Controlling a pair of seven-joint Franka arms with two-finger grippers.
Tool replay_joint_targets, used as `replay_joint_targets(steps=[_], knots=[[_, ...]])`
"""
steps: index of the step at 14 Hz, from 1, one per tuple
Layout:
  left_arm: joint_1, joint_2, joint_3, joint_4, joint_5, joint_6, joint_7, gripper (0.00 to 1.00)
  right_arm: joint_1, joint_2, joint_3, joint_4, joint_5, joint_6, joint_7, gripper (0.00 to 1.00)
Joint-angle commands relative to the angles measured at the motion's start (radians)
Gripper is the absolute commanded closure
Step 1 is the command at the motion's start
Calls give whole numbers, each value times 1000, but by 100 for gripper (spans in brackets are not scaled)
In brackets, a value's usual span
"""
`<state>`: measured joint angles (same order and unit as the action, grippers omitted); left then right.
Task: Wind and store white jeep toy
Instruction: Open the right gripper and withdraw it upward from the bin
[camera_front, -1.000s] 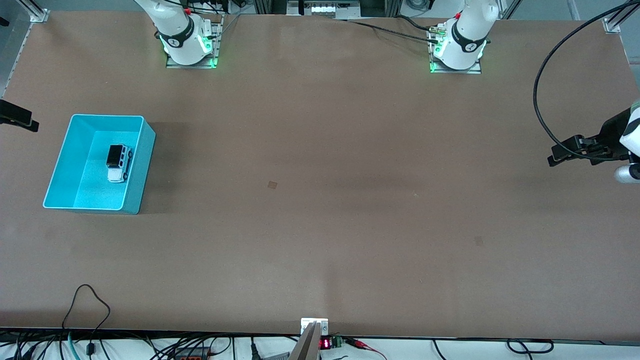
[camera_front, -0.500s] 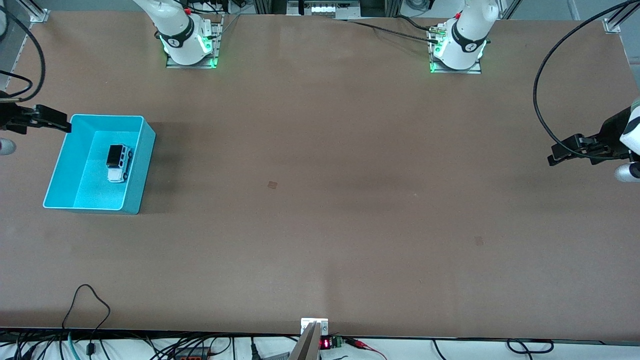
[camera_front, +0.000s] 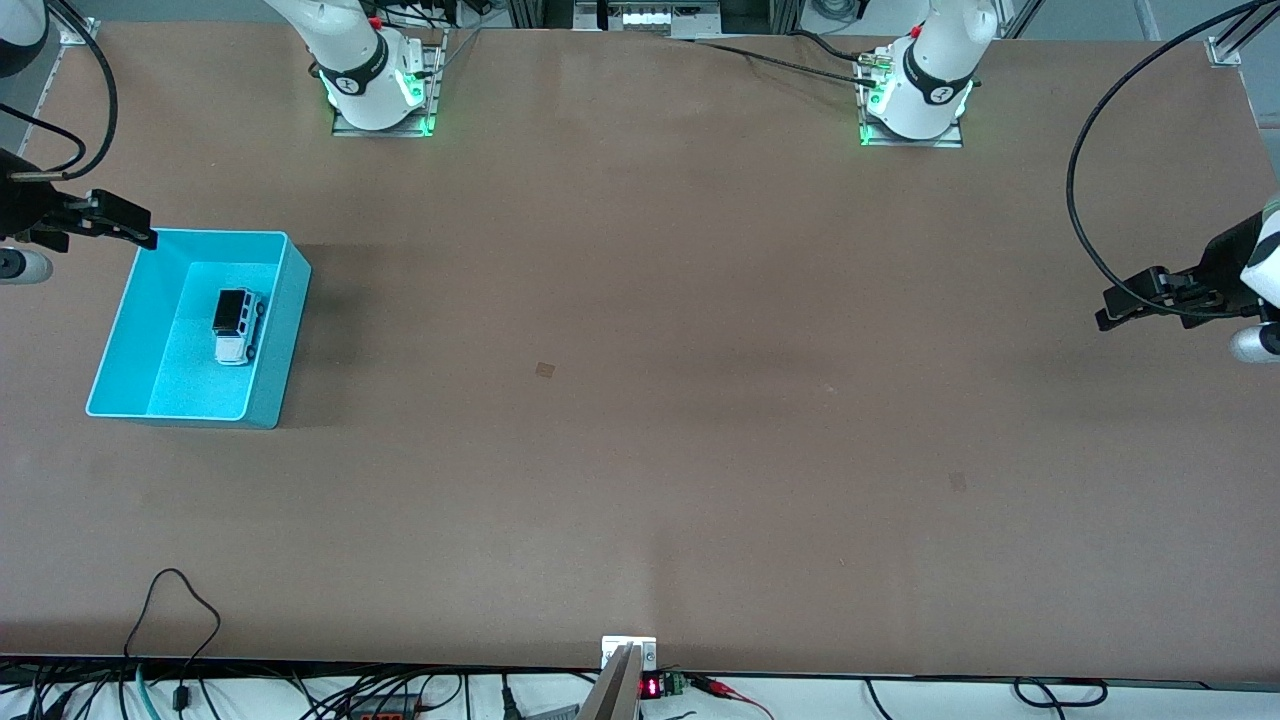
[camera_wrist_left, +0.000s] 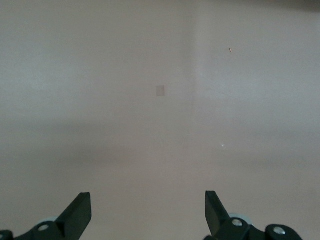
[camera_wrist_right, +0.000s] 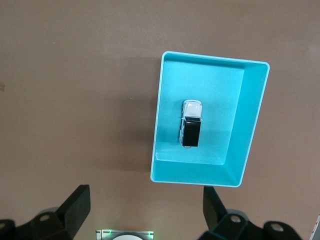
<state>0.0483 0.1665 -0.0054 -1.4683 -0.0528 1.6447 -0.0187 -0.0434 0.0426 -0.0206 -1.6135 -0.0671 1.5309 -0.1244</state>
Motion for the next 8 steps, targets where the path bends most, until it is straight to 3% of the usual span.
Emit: replay_joint_targets(steps=[1, 8], knots=[[2, -30, -4, -32, -10, 1, -1, 0, 17, -18, -13, -17, 9, 15, 3, 0], [1, -32, -5, -32, -9, 0, -1, 0, 17, -13, -13, -14, 10, 8, 3, 0]])
